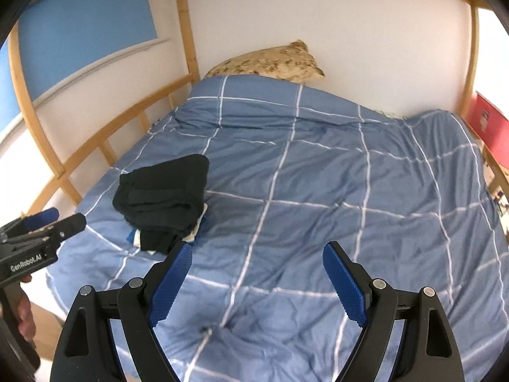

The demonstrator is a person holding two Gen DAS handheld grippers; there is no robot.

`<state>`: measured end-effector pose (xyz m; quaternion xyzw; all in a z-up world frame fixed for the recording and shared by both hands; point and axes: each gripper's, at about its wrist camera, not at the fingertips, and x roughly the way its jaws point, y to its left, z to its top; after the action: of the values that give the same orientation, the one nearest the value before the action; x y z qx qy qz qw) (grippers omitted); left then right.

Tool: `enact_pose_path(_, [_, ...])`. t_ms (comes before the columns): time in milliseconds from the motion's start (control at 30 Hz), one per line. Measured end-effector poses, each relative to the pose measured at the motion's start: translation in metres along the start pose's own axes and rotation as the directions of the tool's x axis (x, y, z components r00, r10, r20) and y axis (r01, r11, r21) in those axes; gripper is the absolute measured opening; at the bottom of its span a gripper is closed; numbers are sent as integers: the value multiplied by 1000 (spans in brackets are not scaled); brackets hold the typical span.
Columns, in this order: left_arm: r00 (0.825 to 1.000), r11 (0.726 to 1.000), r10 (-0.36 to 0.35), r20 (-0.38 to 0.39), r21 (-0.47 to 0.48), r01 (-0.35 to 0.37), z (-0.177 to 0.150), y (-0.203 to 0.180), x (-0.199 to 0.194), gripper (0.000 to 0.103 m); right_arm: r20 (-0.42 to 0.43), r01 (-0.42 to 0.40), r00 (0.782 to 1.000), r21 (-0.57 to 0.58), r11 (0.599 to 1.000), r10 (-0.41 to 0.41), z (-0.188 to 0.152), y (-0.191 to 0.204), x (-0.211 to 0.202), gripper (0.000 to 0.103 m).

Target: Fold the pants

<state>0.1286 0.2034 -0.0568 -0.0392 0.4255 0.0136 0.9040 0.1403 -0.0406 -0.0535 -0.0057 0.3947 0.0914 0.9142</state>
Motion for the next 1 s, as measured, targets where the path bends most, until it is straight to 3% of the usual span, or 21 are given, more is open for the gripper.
enact_pose_path(133, [1000, 1000, -19, 2, 4, 19, -8, -16, -23, 80, -1, 3, 1000, 1, 1000, -3, -9, -11, -30, 85])
enact_pose_path(500, [1000, 995, 23, 22, 97, -25, -13, -47, -80, 80, 37, 10, 999, -21, 1000, -9, -20, -22, -100, 85])
enact_pose_path(1000, [1000, 994, 14, -4, 107, -13, -13, -66, -117, 82, 56, 14, 998, -29, 999, -12, -18, -26, -144, 85])
